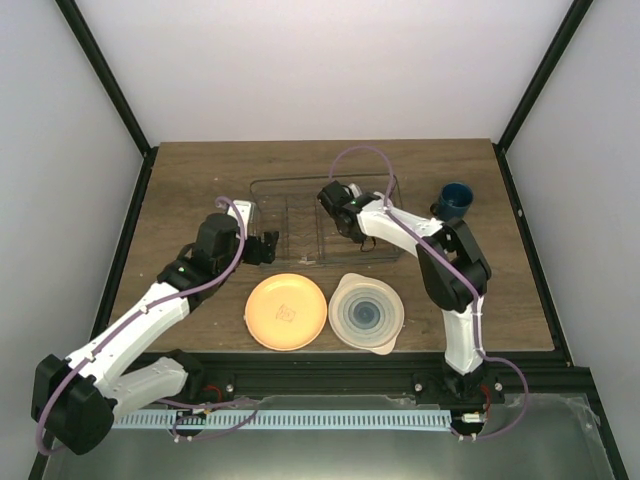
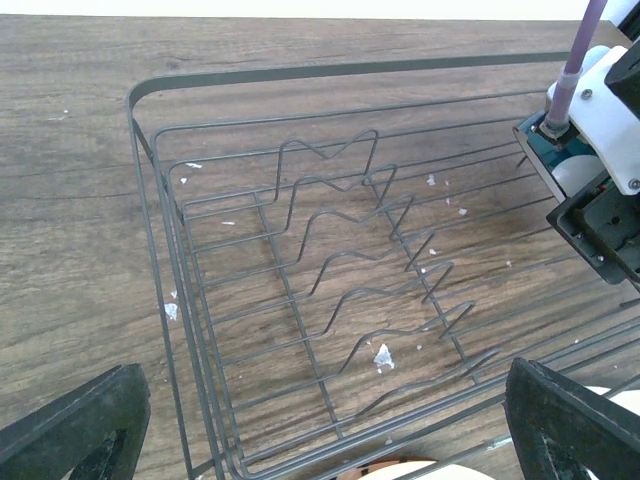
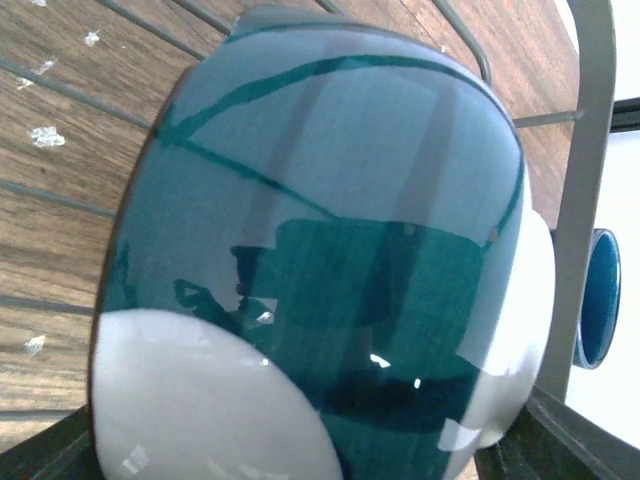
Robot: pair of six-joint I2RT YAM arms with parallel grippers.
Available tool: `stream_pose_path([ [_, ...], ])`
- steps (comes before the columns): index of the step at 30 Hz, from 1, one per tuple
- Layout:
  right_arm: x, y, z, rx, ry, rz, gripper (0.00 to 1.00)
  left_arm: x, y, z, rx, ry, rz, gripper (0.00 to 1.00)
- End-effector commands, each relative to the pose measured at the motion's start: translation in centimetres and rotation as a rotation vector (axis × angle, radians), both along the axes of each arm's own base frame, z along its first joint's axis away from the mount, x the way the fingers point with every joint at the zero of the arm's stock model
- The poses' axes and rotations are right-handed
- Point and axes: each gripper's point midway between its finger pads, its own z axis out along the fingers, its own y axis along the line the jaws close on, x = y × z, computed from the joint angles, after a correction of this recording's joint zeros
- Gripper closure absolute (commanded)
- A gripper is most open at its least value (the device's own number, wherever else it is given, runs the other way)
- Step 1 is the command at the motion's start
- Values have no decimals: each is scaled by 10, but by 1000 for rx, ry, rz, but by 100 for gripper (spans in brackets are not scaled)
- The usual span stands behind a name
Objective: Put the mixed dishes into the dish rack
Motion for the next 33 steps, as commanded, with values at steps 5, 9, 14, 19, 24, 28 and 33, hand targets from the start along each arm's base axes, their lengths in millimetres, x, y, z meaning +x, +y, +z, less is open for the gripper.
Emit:
stream_pose_path([
  [5,9,6,-1,-76,-13,31,57,1,3,-2,-7,-3,7,1],
  [9,5,15,-9,-83,14,74,45,2,4,-6,-7,5,9,1],
  [14,2,17,-17,-107,40,98,29,1,4,-5,-9,6,7,1],
  [19,-5,33,-21,-60,71,148,2,0,4,-5,-8,10,8,1],
  [24,-8,38,-22,-36,89,165,0,0,4,-4,-14,12,9,1],
  [28,-11,46,-22,6,104,183,0,0,3,-5,-14,14,8,1],
  [33,-19,61,-11,89,122,219,0,1,5,-8,3,26,16,1],
])
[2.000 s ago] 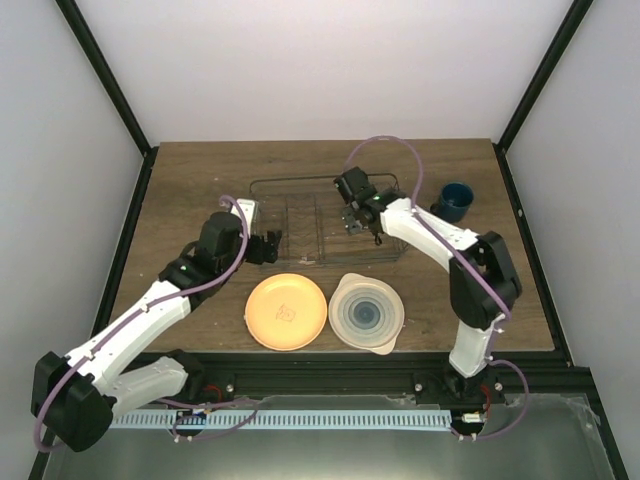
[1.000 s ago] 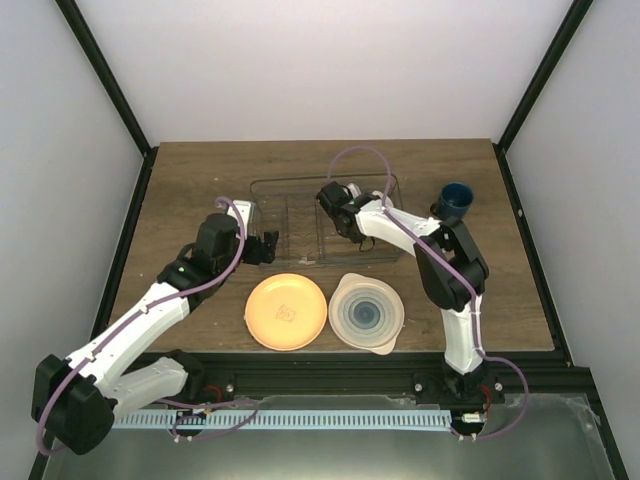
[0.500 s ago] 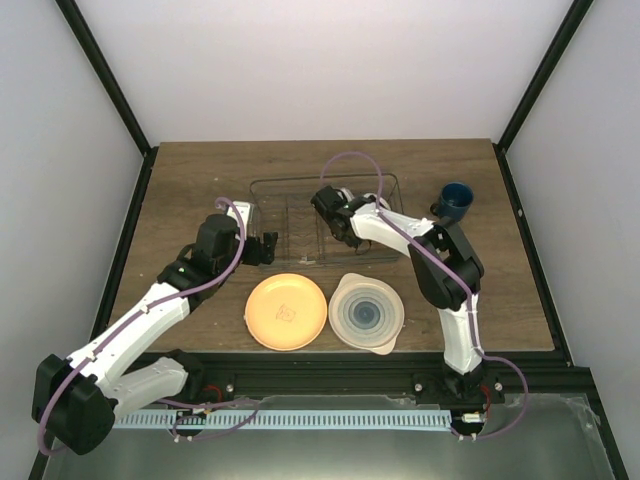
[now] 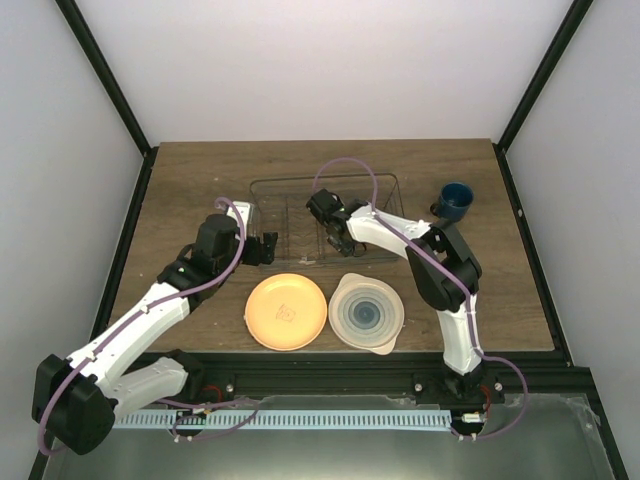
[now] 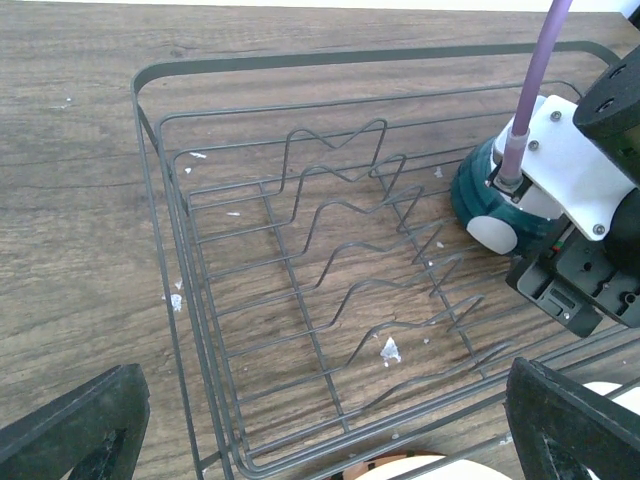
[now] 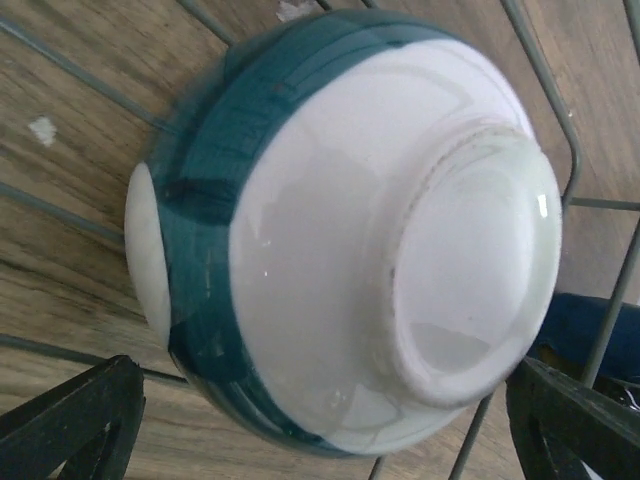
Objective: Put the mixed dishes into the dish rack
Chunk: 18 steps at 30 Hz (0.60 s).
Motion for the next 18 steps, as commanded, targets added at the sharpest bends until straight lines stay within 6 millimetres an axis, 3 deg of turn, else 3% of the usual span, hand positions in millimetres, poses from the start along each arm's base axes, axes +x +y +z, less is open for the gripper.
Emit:
stream_pose_path([
  [1,-8,21,19,108,14,36,0,1,3,-4,8,17,13,1],
  [5,-16,26,43,175,6,30,0,4,11,-15,55,53,49,1],
  [15,-33,19,129,411,-136,-15,0,18,37,-39,145,129,152,0],
  [18,-25,-4,150,562,-179,-85,0,22,40,-39,155,137,159,0],
])
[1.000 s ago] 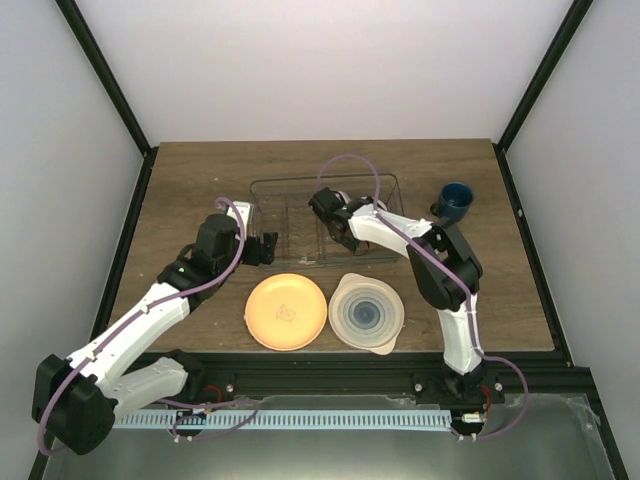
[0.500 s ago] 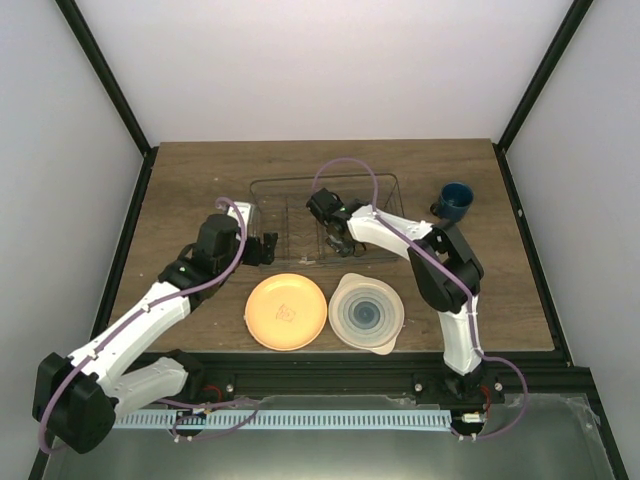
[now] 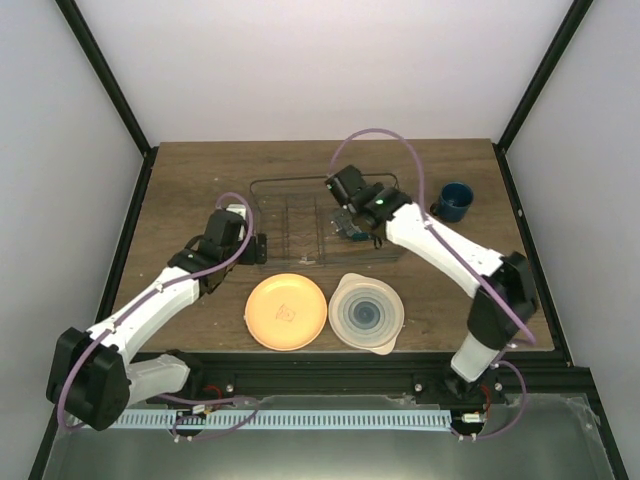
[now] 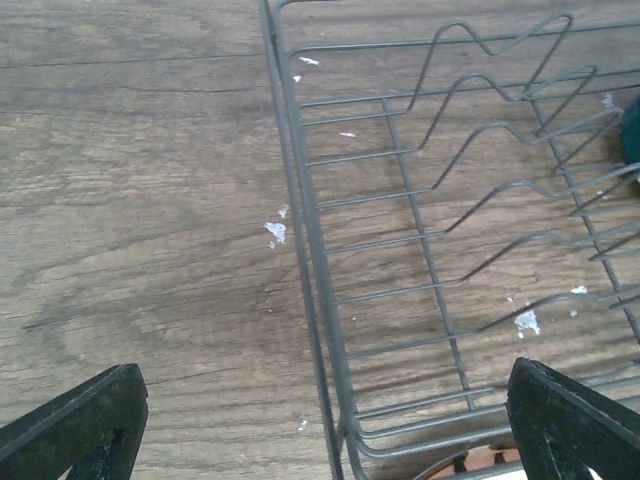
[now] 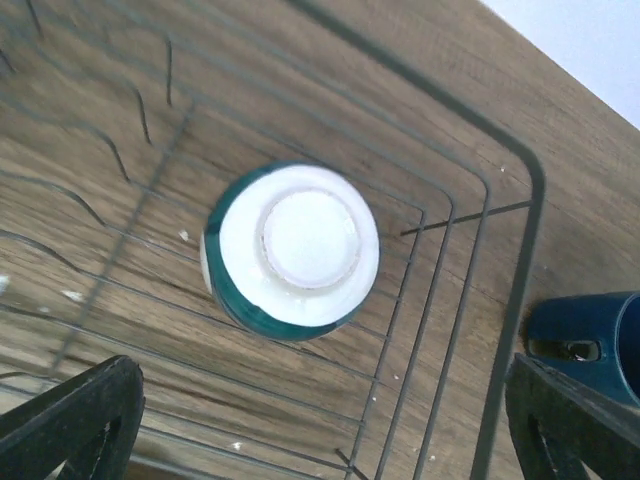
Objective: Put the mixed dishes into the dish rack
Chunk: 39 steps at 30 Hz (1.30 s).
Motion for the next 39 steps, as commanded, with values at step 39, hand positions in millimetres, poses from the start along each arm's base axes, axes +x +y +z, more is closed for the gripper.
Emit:
stream_pose_path([
  [39,55,-318,-37,577,-145,-837,38,68,-69,51,9,-40,-204,2],
])
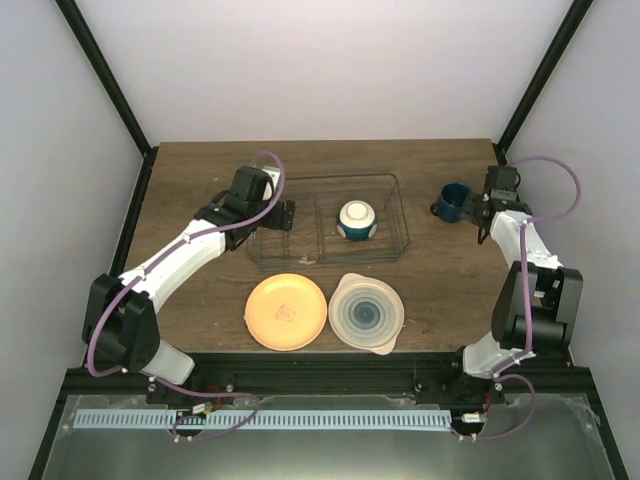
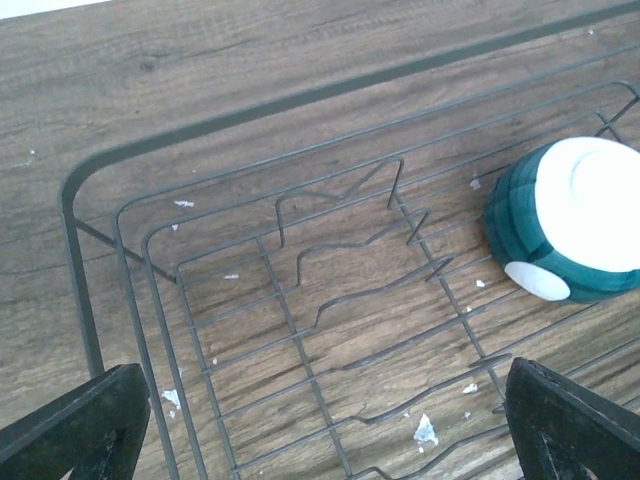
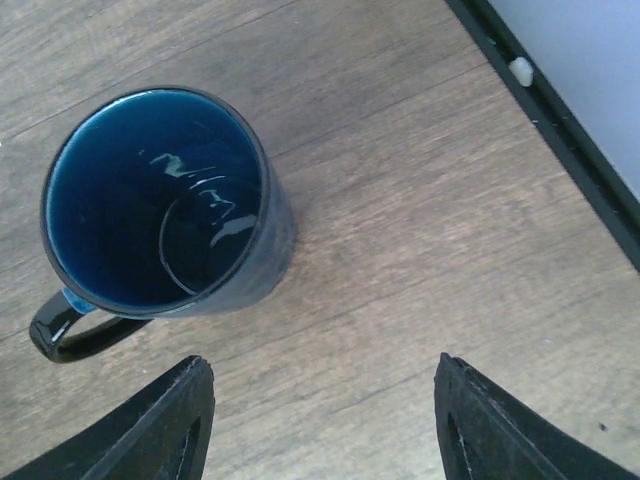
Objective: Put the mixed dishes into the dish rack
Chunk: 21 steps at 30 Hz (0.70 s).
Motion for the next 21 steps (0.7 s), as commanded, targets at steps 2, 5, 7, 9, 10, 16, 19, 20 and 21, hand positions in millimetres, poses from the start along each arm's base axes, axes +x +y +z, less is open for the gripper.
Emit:
stream_pose_path([
  [2,32,-1,12,67,-97,24,38,-9,0,2,-9,-6,-13,2],
  [5,42,2,9,93,-106,39,39,-11,1,0,-11,-1,-11,2],
  [7,49,3,8,103,-113,47,39,-12,2,0,-9,0,-8,2],
  [9,55,0,4,104,-106,44,39,-12,2,1,-7,-3,-6,2],
  [10,58,-1,1,105,-100,42,39,-12,3,1,-6,-3,-4,2],
  [16,76,-7,-24,118,-59,33,43,-9,3,-2,8,4,2,1],
  [19,82,-10,-37,119,-32,25,43,-7,2,-4,12,9,1,1],
  [20,84,-11,-40,120,-23,22,43,-6,1,-4,10,9,0,1],
  [21,84,-12,-43,120,-16,21,47,-6,1,-5,8,13,-1,1],
])
